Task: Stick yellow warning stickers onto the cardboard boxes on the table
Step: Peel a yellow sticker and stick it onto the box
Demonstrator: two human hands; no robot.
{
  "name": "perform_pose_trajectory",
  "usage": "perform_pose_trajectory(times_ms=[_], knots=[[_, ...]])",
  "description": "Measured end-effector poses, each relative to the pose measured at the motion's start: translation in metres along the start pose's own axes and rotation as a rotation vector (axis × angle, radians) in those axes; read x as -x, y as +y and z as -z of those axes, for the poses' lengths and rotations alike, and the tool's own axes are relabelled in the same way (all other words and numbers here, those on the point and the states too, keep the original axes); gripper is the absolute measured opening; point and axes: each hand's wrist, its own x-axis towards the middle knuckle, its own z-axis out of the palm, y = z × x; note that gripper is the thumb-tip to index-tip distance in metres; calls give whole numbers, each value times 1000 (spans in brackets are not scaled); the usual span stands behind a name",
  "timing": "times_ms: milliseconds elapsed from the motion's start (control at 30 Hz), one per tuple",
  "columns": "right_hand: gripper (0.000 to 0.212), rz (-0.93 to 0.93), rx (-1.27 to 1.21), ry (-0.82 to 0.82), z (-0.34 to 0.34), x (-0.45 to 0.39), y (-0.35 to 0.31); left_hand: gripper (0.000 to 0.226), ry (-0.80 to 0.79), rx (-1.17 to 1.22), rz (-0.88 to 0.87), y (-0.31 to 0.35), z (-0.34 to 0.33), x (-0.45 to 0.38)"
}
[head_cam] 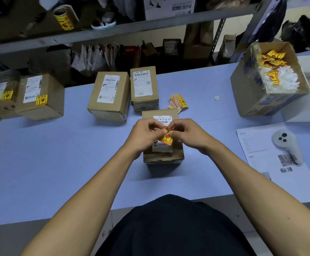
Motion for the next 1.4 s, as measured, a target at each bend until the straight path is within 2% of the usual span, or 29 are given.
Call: perform_pose_trajectory(times_ms=[67,167,267,333,367,500,700,767,1033,1133,1167,1233,1333,1400], knots=[[12,11,72,-6,-1,0,-1,12,1,-124,-50,-3,0,-4],[16,-4,53,25,-3,2,-1,14,60,-138,-62,-9,1,-7],[44,-75,-174,86,-8,3,0,12,129,-64,-31,-13,-3,-7],[55,-157,-323,127,-8,4,1,13,156,34,7,-15,-8,-4],[51,-189,-361,128,-7,4,2,13,163,119,27,-15,-10,-2],[16,-209,-454,91,-11,7,4,4,154,361,107,-19,-15,3],[12,-209,-438,200,-17,5,8,4,134,457,201,-22,-20,5],[6,-200,-404,214,-19,7,9,5,139,398,207,-24,-20,4],[10,-209,-222,212,-22,13,23,7,185,-1,118,-28,-24,0],[10,-207,-147,250,-22,15,28,32,148,-110,111,-27,-26,-2],[10,-209,-140,258,-23,17,30,33,146,-134,104,-24,-27,-2],[19,-214,-140,257,-22,21,31,18,157,-199,82,-22,-28,-5],[48,-250,-150,235,-18,25,32,6,131,-319,76,-18,-31,-5],[49,-265,-110,233,-15,27,31,5,101,-386,82,-21,-33,-5]])
